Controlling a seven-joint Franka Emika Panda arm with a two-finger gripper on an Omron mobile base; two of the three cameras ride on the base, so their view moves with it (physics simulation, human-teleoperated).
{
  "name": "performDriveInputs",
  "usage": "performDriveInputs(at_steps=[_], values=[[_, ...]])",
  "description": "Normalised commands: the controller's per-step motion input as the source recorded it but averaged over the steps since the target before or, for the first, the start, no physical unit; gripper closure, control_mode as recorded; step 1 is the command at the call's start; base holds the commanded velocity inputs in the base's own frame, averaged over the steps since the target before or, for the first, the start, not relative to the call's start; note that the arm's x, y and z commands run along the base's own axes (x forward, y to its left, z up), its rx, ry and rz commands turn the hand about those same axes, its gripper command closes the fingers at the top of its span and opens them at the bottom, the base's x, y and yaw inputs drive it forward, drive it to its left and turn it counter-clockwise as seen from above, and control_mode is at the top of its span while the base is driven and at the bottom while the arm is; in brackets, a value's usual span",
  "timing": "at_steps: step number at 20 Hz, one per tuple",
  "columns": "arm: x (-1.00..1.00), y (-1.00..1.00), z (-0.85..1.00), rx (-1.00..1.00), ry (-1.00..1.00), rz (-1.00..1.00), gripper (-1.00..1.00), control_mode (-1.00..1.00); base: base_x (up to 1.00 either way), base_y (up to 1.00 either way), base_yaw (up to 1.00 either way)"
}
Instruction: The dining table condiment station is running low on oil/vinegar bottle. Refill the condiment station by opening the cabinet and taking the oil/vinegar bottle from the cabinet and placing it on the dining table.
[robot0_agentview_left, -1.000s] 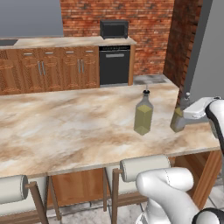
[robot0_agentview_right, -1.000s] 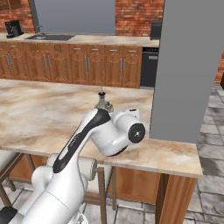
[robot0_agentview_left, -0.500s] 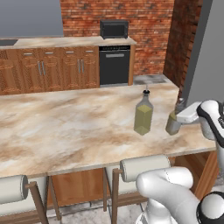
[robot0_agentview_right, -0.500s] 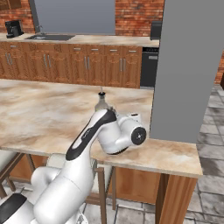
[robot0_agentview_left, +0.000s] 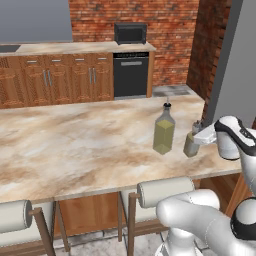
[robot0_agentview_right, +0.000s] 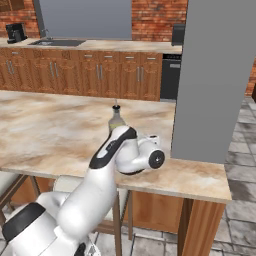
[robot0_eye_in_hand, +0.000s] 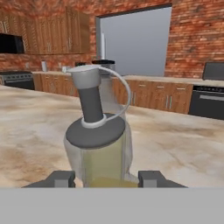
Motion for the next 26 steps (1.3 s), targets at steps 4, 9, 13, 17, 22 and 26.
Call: performDriveInputs(at_steps=[4,9,13,17,22,26], values=[[0.33,-0.02,-0.38,0.00,0.00,0.00,1.00,-1.00,0.00,0.00,0.00],[0.27,-0.05,-0.35,0.00,0.00,0.00,1.00,-1.00,0.00,0.00,0.00],[0.25,-0.08,-0.34,0.00,0.00,0.00,1.00,-1.00,0.00,0.00,0.00],[0.27,-0.10,-0.30,0.00,0.00,0.00,1.00,-1.00,0.00,0.00,0.00],[0.19,-0.10,-0.30,0.00,0.00,0.00,1.00,-1.00,0.00,0.00,0.00],[0.00,0.00,-0.32,0.00,0.00,0.00,-1.00,-1.00,0.00,0.00,0.00]])
